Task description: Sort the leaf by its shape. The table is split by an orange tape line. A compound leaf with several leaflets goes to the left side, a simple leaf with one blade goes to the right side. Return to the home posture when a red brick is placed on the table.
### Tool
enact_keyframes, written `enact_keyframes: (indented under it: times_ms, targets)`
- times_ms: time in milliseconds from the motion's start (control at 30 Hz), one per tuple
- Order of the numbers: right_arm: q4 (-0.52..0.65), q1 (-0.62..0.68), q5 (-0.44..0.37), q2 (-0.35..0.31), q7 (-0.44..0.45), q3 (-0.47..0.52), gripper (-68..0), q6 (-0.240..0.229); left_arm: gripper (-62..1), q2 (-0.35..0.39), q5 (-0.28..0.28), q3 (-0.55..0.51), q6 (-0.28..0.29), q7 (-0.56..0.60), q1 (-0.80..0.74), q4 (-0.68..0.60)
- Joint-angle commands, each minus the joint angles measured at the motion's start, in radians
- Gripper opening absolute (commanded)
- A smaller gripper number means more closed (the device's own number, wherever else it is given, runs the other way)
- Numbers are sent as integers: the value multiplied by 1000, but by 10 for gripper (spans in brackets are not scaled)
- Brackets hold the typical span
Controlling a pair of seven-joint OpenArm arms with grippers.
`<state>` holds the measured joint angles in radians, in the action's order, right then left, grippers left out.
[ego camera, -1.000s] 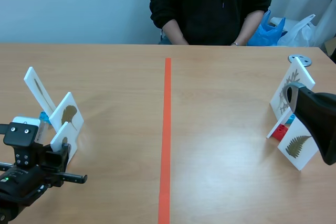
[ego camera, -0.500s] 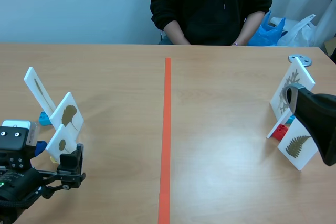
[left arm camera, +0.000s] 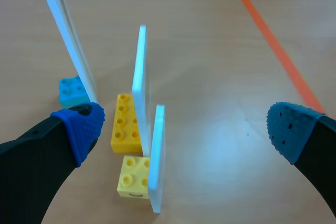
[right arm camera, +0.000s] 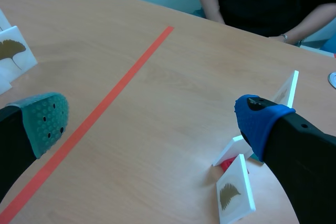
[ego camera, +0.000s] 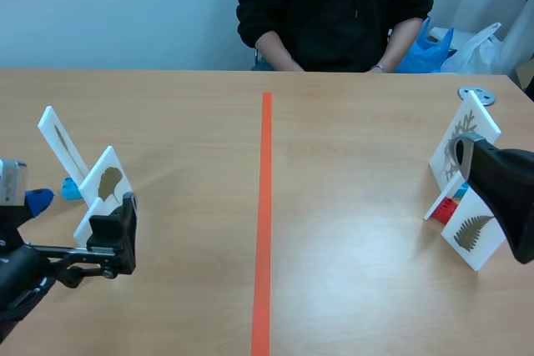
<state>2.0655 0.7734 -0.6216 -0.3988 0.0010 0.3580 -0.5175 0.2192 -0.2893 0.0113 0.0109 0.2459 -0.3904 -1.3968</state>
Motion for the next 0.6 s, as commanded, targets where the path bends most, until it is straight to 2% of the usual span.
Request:
enact_keyframes:
  times_ms: [0,333,567]
  targets:
    - [8,-9,-15,-6,15,1,4,0,14,10,-3,-2,8,-6,-29,-64]
    - [8,-9,-15,-6,15,1,4,0,14,48,-3,0,76,-99,-182,-369]
    - [8,-8,-15,-6,12,1,4,0,14,48,-8,2,186,-161,-250,-523]
